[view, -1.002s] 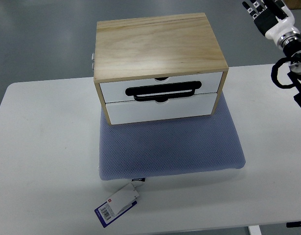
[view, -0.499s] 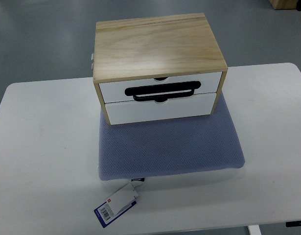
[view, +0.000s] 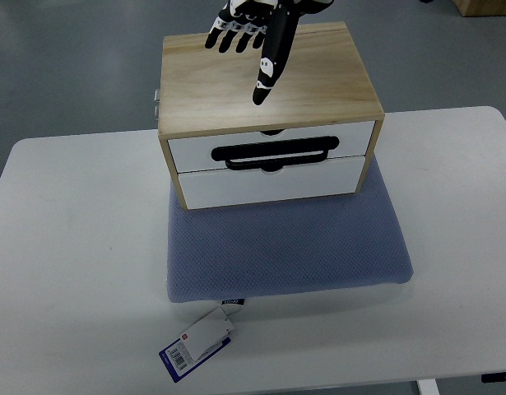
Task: Open wood drawer with right hand
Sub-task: 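Bring the right hand down onto the upper white drawer's black handle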
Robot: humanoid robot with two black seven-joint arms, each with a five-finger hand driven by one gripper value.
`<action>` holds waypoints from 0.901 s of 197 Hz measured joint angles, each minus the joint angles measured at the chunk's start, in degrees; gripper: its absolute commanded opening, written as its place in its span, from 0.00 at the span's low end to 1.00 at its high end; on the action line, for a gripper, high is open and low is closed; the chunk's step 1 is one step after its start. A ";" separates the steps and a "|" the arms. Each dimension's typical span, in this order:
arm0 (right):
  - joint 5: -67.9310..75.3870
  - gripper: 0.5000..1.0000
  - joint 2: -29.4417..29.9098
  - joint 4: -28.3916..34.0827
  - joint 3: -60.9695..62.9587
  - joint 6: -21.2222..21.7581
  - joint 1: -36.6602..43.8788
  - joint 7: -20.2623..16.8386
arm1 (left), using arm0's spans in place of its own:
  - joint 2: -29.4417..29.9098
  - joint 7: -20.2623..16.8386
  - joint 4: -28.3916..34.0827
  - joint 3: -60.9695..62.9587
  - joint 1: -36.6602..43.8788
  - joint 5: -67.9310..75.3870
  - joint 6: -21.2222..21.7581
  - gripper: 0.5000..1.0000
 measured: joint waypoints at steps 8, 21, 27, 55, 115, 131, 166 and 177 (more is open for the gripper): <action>0.24 0.88 0.98 1.57 -1.45 -0.01 1.02 -0.83 | 0.00 0.00 0.00 -0.01 -0.03 0.00 0.01 1.00; 0.38 0.88 2.47 3.33 -3.25 -0.07 1.86 -1.76 | 0.00 -0.02 0.00 -0.01 -0.01 -0.01 0.00 1.00; 0.42 0.88 3.11 3.88 -3.91 -0.10 2.02 -2.06 | 0.00 -0.01 0.00 0.00 0.00 -0.01 0.01 1.00; 0.70 0.88 5.54 4.84 -5.58 -0.26 2.06 -2.67 | 0.00 -0.02 0.09 -0.08 -0.02 -0.01 0.03 1.00; 1.70 0.88 7.56 4.90 -6.02 -1.91 -1.05 -3.91 | 0.00 -0.02 0.49 -0.10 -0.01 0.00 0.10 1.00; 3.99 0.88 7.63 4.90 -6.47 -3.15 -2.08 -5.68 | 0.00 -0.02 0.39 -0.10 -0.02 0.00 0.10 1.00; 5.59 0.88 7.80 4.90 -7.27 -6.13 -3.16 -8.27 | 0.00 -0.02 0.49 -0.10 -0.02 0.01 0.10 1.00; 5.62 0.88 7.79 4.90 -7.69 -6.49 -3.41 -8.62 | 0.00 -0.02 0.51 -0.10 -0.01 0.01 0.10 1.00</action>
